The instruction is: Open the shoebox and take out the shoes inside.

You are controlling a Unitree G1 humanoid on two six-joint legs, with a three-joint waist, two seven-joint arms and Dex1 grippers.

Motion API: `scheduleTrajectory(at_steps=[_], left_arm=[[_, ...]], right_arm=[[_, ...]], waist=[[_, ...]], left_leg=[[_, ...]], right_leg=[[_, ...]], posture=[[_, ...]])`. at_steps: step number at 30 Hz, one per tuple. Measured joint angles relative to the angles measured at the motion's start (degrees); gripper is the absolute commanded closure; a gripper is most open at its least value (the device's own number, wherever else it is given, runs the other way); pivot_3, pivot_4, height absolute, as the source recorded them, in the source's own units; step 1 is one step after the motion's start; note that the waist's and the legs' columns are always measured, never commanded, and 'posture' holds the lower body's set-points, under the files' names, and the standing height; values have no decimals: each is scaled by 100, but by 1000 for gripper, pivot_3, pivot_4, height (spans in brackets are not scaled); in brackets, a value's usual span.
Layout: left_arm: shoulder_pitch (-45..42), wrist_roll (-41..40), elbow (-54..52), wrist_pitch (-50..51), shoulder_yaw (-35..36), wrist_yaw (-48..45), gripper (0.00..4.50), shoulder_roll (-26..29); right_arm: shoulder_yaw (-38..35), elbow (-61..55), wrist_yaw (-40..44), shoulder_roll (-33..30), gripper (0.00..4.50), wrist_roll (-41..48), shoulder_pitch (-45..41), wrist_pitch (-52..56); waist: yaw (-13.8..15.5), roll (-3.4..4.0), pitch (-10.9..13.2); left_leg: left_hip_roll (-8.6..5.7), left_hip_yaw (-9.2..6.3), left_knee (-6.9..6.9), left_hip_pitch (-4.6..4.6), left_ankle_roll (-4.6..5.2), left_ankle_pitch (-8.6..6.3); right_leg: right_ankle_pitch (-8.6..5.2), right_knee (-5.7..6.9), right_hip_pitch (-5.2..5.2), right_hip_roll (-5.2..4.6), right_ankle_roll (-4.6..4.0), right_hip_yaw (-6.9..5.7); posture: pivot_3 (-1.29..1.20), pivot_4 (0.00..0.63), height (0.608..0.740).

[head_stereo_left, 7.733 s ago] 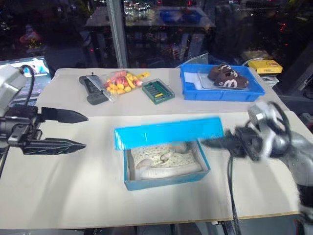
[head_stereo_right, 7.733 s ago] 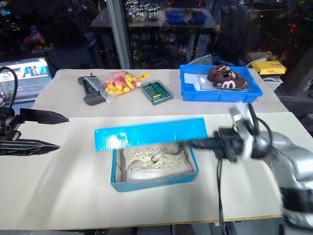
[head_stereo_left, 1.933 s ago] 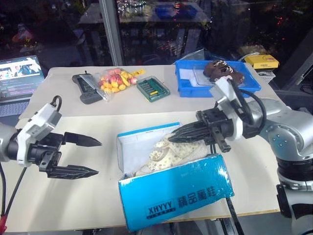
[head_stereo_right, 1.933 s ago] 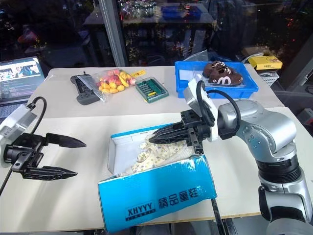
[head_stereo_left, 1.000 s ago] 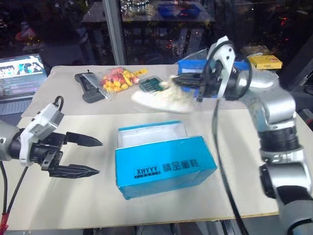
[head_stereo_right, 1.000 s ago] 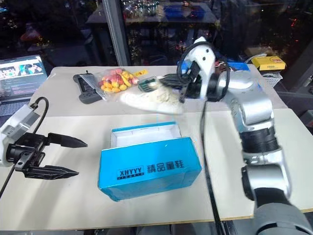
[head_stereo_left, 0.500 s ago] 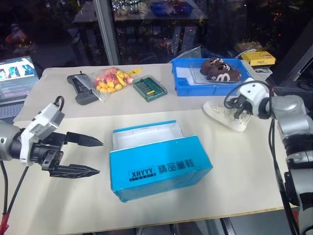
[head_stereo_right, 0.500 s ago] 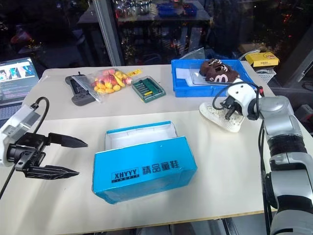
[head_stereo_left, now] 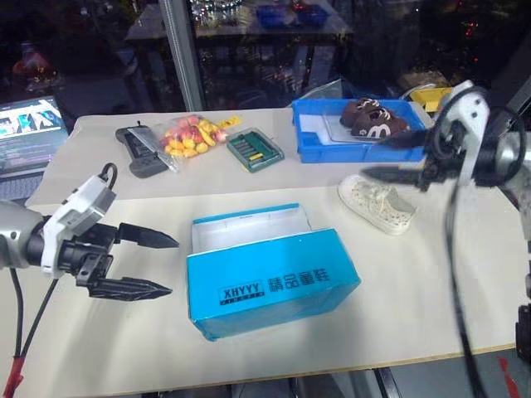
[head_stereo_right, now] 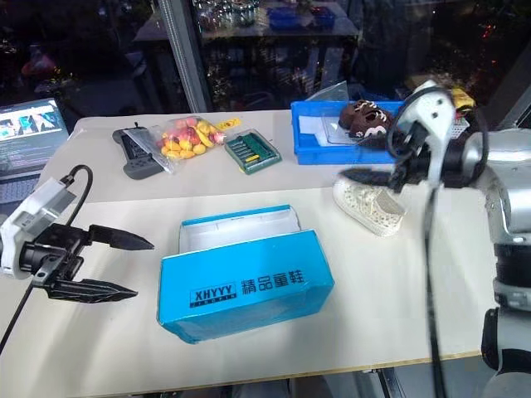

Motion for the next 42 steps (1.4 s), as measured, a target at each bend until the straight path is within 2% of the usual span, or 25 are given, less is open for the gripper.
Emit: scheduleTrajectory(at_steps=[4,9,14,22,26,30,33,35,37,40,42], left_arm=[[-27,39,21,-21,-103,-17,0,-21],[-135,57,104,-105,-175,-73,0,-27],[-226,72,167,-131,-282,-115,0,-30],[-291,115,264,-140,-344,-176,0,-30],[-422,145,287,-141,-415,-198,0,-30],[-515,172,300,-142,-528,-203,0,-32],[-520,174,310,-142,-544,-204,0,-58],[-534,174,313,-142,-542,-207,0,-58],[-534,174,315,-142,-542,-206,0,-63],[-537,174,315,-141,-541,-206,0,-63],[-535,173,312,-139,-541,-206,0,-65]], right_arm=[[34,-311,42,4,2451,251,373,362],[142,-615,56,173,4408,638,642,655],[244,-1006,182,150,4408,754,1154,649],[109,-1847,899,-419,4408,1430,2065,660],[232,-2061,1097,-632,4408,1482,2448,483],[481,-2095,1104,-693,4408,1166,2605,61],[686,-2079,1088,-693,4408,890,2740,-282],[823,-2078,1089,-697,4408,747,2927,-487],[960,-2078,1089,-700,4408,591,3079,-665],[1370,-2000,1039,-751,4408,146,3264,-772],[1870,-1470,726,-658,4408,-404,3567,-708]], waist=[[89,0,0],[110,0,0],[121,0,0],[134,-10,-6],[111,-42,-26],[83,-113,-72],[82,-160,-101],[88,-227,-150],[81,-247,-167],[68,-248,-174],[71,-220,-154]], left_leg=[[0,4,21,2,0,0],[1,2,23,0,1,-1],[0,4,23,-5,2,-2],[2,0,23,30,4,-4],[4,2,23,58,3,-5],[11,8,13,110,1,-7],[15,10,-21,203,-6,-11],[23,9,-54,272,-57,-42],[77,12,-54,321,-113,-77],[124,-6,-56,294,-145,-98],[133,-8,-54,242,-146,-98]], right_leg=[[3,-2,9,-1,9,1],[2,-2,9,0,8,-2],[1,-2,8,-1,10,-1],[-4,-9,47,0,13,-7],[-6,-8,66,0,10,-5],[-35,-9,101,0,-43,-4],[-46,-37,161,-1,-62,-4],[-59,-73,205,-3,-84,-9],[-62,-145,259,2,-88,-40],[-62,-255,277,-31,-91,-142],[-56,-302,238,-107,-101,-220]], posture=[[0,150,740],[0,150,740],[0,150,740],[0,150,740],[0,150,740],[0,150,740],[0,150,740],[0,150,740],[0,150,740],[0,150,740],[0,150,740]])
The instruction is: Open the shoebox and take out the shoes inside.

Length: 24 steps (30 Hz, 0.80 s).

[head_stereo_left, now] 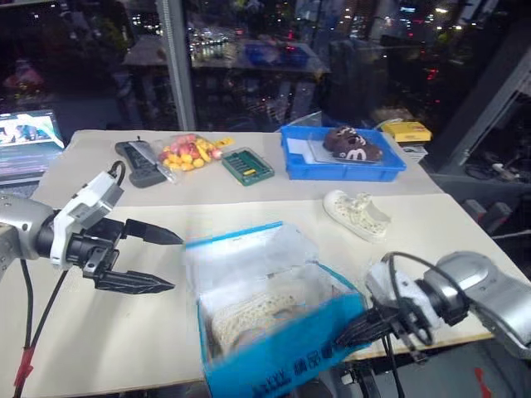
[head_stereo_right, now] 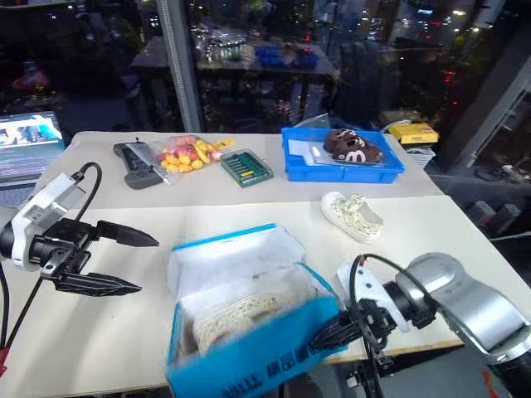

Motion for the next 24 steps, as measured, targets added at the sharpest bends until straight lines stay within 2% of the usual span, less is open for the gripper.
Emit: scheduleTrajectory(at_steps=[2,3,4,5,6,9,15,19,22,24], left_arm=[[2,1,7,3,1,1,0,0],[-2,-1,4,5,3,2,0,5],[-10,-2,2,6,3,3,0,15],[-27,-4,-11,6,5,4,0,17],[-27,-4,-16,10,5,5,0,18],[-26,-5,-23,18,5,9,0,18],[-26,-7,-24,32,5,23,0,19],[-24,-9,-25,38,6,39,0,19],[-8,-12,-44,38,15,56,0,16],[-2,-14,-59,38,17,61,0,16]], right_arm=[[233,233,-115,137,4408,-218,31,33],[302,262,-152,246,4408,-313,-26,1],[318,260,-162,294,4408,-334,-84,-25],[329,276,-180,332,4408,-386,-148,-58],[332,308,-195,382,4408,-438,-201,-73],[359,485,-285,598,4408,-611,-402,-200],[460,936,-321,1259,4408,-785,-896,-267],[463,1612,-692,2090,4408,-835,-1386,-237],[382,2428,-1415,3005,4408,-1034,-1918,-302],[361,2848,-1821,3334,4408,-1196,-2210,-432]], waist=[[21,70,46],[35,116,72],[43,121,73],[47,116,76],[48,104,81],[63,98,84],[9,94,83],[-1,93,84],[-34,92,86],[-32,93,87]], left_leg=[[-22,59,11,-34,3,2],[-38,112,12,-55,24,16],[-46,158,19,-59,57,39],[-52,181,57,-63,80,59],[-51,183,83,-59,76,57],[-19,164,68,-65,72,53],[-12,160,26,-67,118,28],[-7,153,13,-72,120,28],[-6,152,23,-68,119,29],[-9,151,31,-66,115,31]], right_leg=[[22,6,-94,-20,-15,12],[66,14,-131,-36,-1,35],[154,27,-150,-51,26,56],[225,70,-163,-56,61,66],[230,111,-176,-53,67,67],[228,112,-194,-7,63,66],[229,118,-206,19,66,75],[239,125,-221,31,83,75],[234,138,-222,33,62,78],[222,154,-221,30,41,80]], posture=[[0,150,740],[0,150,740],[0,150,740],[0,150,740],[0,150,740],[0,150,740],[0,150,740],[0,150,740],[0,150,740],[0,150,740]])
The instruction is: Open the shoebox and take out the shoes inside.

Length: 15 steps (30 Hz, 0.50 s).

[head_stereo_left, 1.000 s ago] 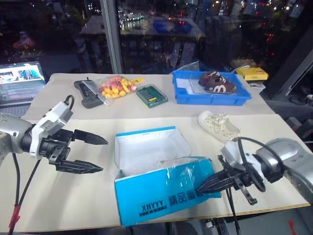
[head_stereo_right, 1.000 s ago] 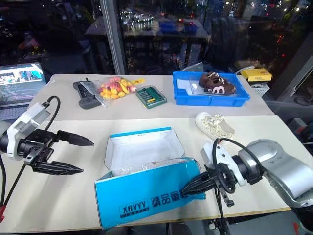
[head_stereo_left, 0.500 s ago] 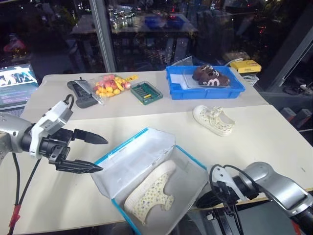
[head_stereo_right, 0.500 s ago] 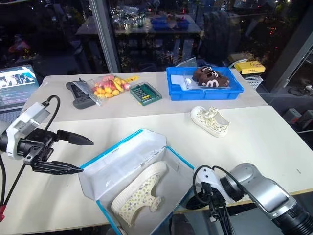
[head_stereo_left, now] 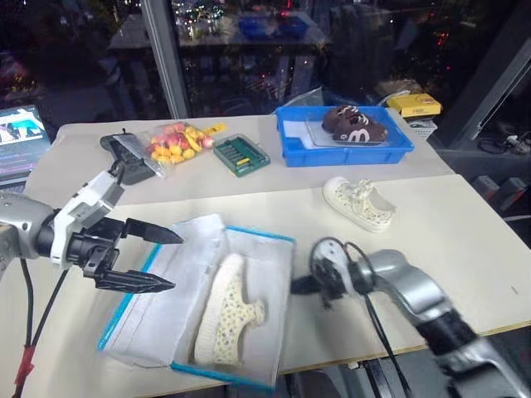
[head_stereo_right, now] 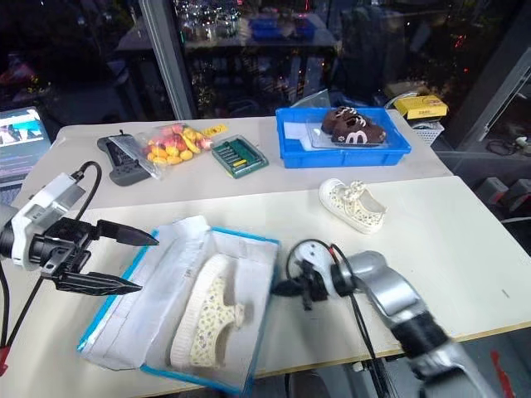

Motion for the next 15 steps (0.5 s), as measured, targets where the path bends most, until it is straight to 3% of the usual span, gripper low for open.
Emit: scheduleTrajectory(at_steps=[4,8,11,15], left_arm=[[51,-4,-16,2,12,15,0,0],[87,-14,-20,2,17,34,0,0],[113,-20,-23,2,20,37,0,0],[100,-18,-19,-10,18,40,0,-20]], right_arm=[[-268,270,-494,-34,4408,-228,-255,36],[-557,53,-428,-662,4408,-237,-377,274],[-824,-322,-185,-1102,3701,-129,-622,536],[-1173,-1175,248,-1453,2330,427,-1027,1038]], waist=[[116,5,3],[198,8,5],[207,10,7],[180,13,8]], left_leg=[[-3,-1,5,-14,0,0],[-7,-1,8,-97,1,-1],[-7,-1,5,-126,8,-5],[-4,-4,3,-136,11,-6]], right_leg=[[-13,6,-5,-4,-5,-1],[9,15,-80,-6,40,-1],[9,21,-115,-4,35,-1],[5,39,-137,2,30,0]], posture=[[0,150,740],[0,150,740],[0,150,740],[0,150,740]])
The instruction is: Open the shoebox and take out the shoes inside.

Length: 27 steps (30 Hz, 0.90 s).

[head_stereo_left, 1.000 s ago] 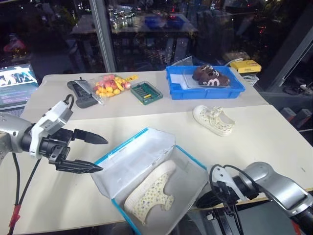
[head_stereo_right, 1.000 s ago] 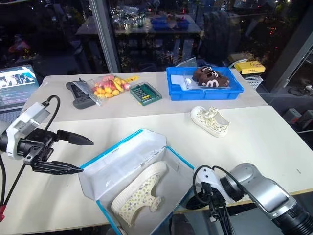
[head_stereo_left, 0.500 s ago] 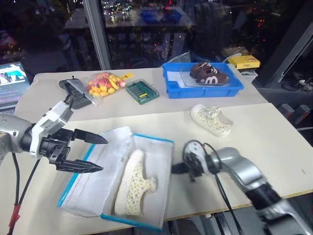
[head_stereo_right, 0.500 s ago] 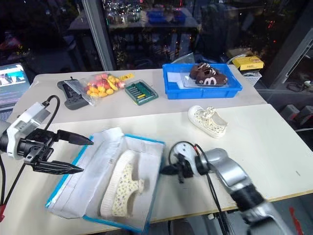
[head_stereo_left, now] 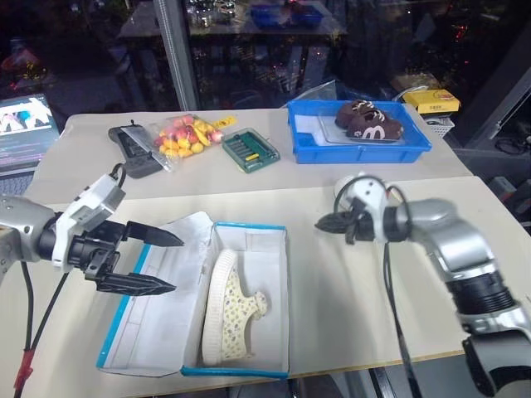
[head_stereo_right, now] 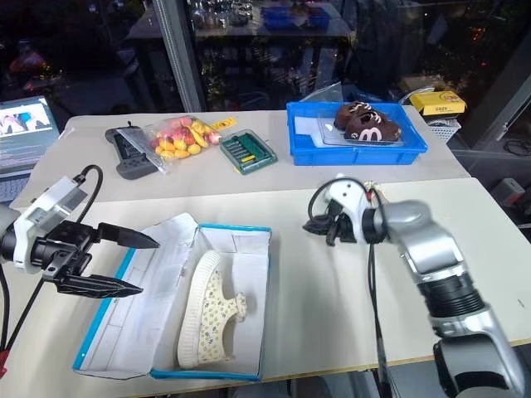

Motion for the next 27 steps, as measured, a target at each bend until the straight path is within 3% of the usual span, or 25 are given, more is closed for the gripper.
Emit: scheduleTrajectory(at_steps=[7,18,22,27], left_arm=[[-119,50,29,-32,-54,4,0,-113],[-20,142,42,-34,-33,15,0,-137],[65,145,17,-34,-5,56,0,-137],[246,140,-54,-34,102,144,0,-137]], right_arm=[[317,-1100,154,383,34,690,-605,735],[1331,-1327,117,1110,34,712,-786,825],[1848,-1228,315,1061,34,563,-783,757],[1940,-1230,598,956,34,637,-780,814]], waist=[[9,1,1],[20,1,1],[23,2,1],[22,2,1]], left_leg=[[0,-3,26,-2,-1,1],[0,-4,35,-7,-1,1],[0,-4,37,-7,-1,1],[0,-4,38,-7,-1,1]], right_leg=[[-4,11,2,0,12,0],[0,17,1,0,10,-1],[0,17,1,-1,9,-1],[0,18,1,0,9,-2]], posture=[[0,150,740],[0,150,740],[0,150,740],[0,150,740]])
